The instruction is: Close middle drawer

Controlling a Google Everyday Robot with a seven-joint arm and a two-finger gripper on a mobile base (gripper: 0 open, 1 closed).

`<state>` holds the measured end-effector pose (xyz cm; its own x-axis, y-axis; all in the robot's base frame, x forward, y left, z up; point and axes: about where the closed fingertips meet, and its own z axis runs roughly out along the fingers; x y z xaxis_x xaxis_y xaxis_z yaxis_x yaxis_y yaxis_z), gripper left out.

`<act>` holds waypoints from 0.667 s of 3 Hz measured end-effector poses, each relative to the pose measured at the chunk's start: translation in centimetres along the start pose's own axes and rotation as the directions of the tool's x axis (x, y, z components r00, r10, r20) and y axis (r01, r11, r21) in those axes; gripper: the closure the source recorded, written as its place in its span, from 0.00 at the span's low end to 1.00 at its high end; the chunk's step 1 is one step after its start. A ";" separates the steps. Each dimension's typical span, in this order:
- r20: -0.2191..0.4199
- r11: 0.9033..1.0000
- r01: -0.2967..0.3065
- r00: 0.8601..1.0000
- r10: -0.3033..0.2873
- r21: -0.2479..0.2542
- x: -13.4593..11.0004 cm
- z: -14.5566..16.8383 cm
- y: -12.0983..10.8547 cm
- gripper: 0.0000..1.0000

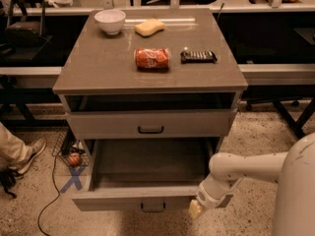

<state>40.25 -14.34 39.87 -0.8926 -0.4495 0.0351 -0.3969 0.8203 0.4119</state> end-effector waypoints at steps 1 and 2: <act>0.068 0.999 -0.036 0.997 0.034 0.027 -1.7 -0.1 -1.8 1.00; 0.068 0.999 -0.036 0.997 0.034 0.027 -1.7 -0.1 -1.8 1.00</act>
Offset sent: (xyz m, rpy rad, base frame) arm 0.1782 -0.0630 -0.0205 -0.0417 -0.3254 -0.3373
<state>42.46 -15.08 39.13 -0.9180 -0.3964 -0.0133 -0.3705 0.8449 0.3858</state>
